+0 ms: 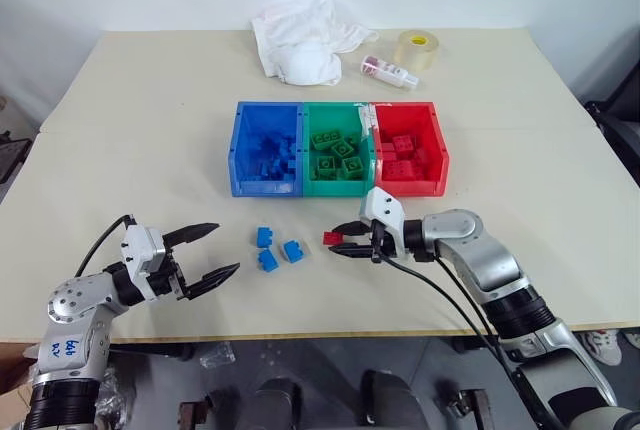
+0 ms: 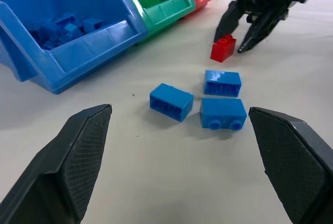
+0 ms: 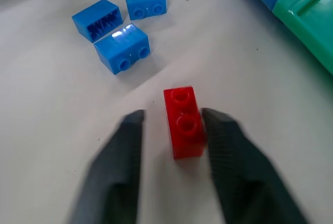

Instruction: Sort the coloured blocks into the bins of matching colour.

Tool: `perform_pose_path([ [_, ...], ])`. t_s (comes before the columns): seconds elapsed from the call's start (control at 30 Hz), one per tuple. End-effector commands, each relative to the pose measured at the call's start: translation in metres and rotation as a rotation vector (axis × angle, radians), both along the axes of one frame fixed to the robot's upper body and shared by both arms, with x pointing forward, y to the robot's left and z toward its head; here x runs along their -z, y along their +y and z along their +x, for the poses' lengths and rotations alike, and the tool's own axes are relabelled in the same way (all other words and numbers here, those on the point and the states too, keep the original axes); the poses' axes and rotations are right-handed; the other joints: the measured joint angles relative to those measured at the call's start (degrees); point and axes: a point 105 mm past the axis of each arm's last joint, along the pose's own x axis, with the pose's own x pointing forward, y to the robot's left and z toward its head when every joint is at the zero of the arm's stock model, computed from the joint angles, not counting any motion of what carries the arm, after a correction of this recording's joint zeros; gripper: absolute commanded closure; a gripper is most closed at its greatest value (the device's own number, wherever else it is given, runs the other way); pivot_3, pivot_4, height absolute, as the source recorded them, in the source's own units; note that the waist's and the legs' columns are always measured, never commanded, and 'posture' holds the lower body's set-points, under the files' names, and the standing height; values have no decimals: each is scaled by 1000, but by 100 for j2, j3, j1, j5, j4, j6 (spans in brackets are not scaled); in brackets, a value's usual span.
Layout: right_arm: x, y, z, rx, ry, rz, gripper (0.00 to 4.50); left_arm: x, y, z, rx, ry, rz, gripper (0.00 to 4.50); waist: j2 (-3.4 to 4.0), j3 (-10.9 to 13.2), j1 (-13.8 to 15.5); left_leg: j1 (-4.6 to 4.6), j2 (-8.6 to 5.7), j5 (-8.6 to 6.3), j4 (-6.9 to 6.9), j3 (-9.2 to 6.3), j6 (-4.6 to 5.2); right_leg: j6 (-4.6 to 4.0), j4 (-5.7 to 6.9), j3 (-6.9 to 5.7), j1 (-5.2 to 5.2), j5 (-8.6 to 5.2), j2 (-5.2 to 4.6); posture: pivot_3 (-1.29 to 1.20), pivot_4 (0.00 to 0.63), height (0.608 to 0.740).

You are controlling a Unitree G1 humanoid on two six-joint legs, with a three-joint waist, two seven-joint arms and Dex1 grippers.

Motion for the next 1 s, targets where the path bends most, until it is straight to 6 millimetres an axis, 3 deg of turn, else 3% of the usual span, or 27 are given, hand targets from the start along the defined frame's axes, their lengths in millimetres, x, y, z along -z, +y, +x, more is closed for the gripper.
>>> perform_pose_path([
  [0.03, -13, 3, 2, -7, -54, 24, 4066, -11, 1, 0, -4, -41, -14, 0, 0, 0, -2, 0, 0, 0, 0, 0, 0, 0, 0, 0, 0, 0, 0, 0, 150, 740],
  [0.23, -34, -2, 4, 34, -104, 93, 4056, -12, -3, 8, 13, -47, -17, 0, 0, 0, 3, 0, -1, 0, 0, 0, 0, 0, 2, 0, 0, 0, 0, 0, 150, 740],
  [0.37, -74, -28, 17, 145, -190, 179, 4056, -12, -4, 11, 20, -45, -17, 0, 0, 0, 3, 0, -1, 0, -1, 0, 0, 0, 2, 0, -2, 0, 0, 0, 150, 740],
  [0.47, -104, -62, 39, 293, -279, 203, 4056, -12, -5, 13, 25, -44, -17, 0, 0, 0, 6, 0, -2, 0, -1, 2, 0, 0, 1, 0, -1, 0, 0, 0, 150, 740],
  [0.6, -114, -93, 69, 466, -302, 177, 4056, -12, -6, 17, 35, -45, -19, 0, 0, 0, -7, 2, -1, 0, -2, 4, 0, 0, 3, 1, -1, 0, 0, 0, 150, 740],
  [0.77, -121, -102, 85, 525, -347, 173, 2270, -14, -7, 20, 43, -51, -19, 0, 2, 1, -64, 1, -2, 0, -6, 5, 0, -1, 5, 1, -4, 0, -1, 0, 150, 740],
  [0.97, -120, -102, 79, 493, -352, 172, 158, -14, -7, 22, 48, -52, -17, 0, 2, 1, -137, 0, -1, 0, -9, 4, 0, -1, 6, -1, -6, 0, -1, 0, 150, 740],
  [1.0, -119, -103, 74, 478, -348, 171, 71, -14, -7, 22, 49, -51, -17, 0, 2, 1, -137, 0, -1, 0, -9, 4, 0, -1, 6, -1, -6, 0, -1, 0, 150, 740],
])
